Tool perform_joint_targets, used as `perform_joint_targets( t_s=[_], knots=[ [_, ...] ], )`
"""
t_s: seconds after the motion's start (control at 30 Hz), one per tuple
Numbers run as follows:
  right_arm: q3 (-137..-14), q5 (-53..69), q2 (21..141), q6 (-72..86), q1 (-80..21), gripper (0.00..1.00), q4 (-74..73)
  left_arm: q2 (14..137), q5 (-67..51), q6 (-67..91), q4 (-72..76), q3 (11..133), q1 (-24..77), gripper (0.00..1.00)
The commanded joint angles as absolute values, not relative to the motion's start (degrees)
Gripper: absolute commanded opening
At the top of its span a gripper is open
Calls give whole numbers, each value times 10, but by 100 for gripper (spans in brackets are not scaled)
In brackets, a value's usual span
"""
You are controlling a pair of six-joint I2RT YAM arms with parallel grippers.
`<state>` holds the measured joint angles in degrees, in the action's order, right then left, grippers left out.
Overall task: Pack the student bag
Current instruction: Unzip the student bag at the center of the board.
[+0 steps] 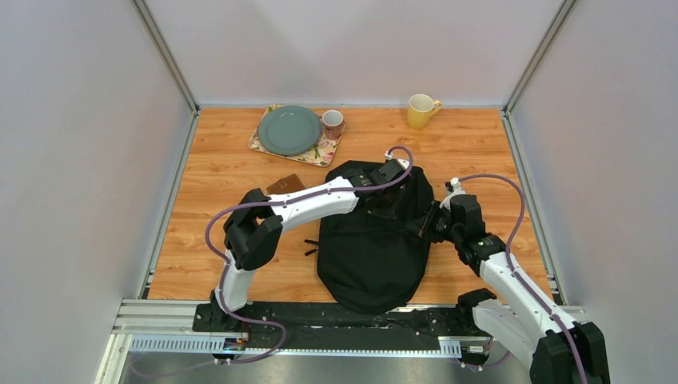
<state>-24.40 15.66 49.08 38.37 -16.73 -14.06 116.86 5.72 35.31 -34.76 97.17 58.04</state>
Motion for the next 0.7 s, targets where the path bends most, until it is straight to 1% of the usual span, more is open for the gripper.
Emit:
perform_joint_targets(
  t_s=[0.0, 0.13, 0.23, 0.4, 0.57, 0.67],
  knots=[
    [-266, 106, 504, 377, -157, 0, -170, 1086, 105, 302, -381, 921, 570, 0],
    [-267, 106, 511, 375, -142, 0, -175, 1001, 101, 294, -326, 804, 542, 0],
    [-268, 106, 519, 377, -139, 0, -175, 961, 91, 294, -300, 751, 520, 0],
    [-265, 96, 526, 387, -137, 0, -172, 930, 115, 273, -310, 716, 500, 0],
    [-270, 94, 536, 391, -127, 0, -173, 868, 135, 275, -302, 621, 461, 0],
    [-279, 91, 541, 390, -121, 0, -179, 830, 124, 275, -282, 567, 436, 0]
  ],
)
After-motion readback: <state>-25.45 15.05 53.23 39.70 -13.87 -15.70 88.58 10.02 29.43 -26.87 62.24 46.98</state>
